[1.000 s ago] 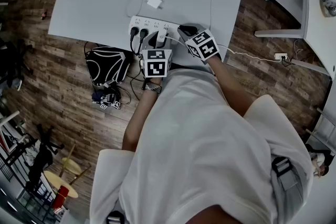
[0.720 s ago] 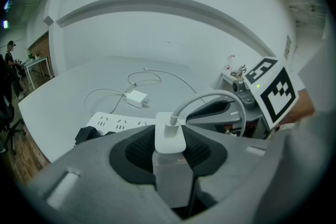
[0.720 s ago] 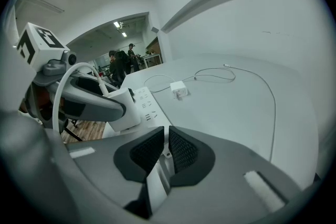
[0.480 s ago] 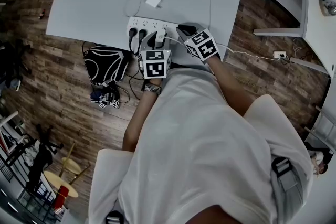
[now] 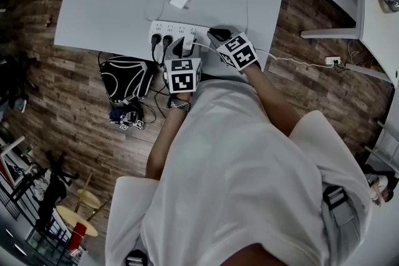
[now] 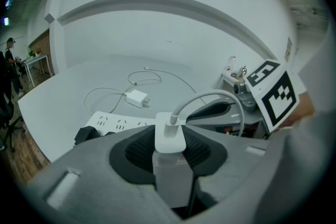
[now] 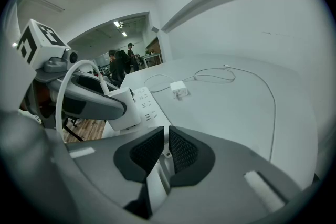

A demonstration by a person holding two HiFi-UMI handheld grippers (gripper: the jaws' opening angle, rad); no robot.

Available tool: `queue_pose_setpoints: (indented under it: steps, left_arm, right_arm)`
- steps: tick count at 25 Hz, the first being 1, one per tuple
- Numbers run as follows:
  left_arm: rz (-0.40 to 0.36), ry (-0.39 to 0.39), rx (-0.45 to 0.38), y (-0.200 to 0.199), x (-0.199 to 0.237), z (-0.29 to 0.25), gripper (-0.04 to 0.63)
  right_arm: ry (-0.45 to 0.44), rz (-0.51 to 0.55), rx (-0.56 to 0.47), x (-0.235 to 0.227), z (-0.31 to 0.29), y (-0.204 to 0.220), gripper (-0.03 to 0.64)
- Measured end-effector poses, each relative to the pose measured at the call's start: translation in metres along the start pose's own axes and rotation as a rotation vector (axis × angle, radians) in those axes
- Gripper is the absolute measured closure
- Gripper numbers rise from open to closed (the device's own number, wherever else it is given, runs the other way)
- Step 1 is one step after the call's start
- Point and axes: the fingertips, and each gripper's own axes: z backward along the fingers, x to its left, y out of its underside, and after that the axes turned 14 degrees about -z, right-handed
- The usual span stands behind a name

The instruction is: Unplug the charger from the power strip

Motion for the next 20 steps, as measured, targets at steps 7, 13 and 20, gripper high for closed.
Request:
queue_pose_setpoints:
  steps: [7,13,20]
  left_arm:
    - [-0.026,-0.008,0.005,-0.0002,-0.0008,0.0009,0.451]
    - [-0.100,-0.030,0.008,-0.0005,-0.0032,0.0011,0.451]
    - [-0.060,-0.026,-0.005,-0.0001,-0.0025,0.0024,0.451]
  right_arm:
    - [0.007,0.005,0.001,-0.0001,-0.0004,-0.0005,0.591]
    - [0.008,0.003,0.001,0.0001,-0.0004,-0.0007,0.591]
    - [0.008,0.002,-0.001,-0.0001,-0.0004,-0.0001,0.591]
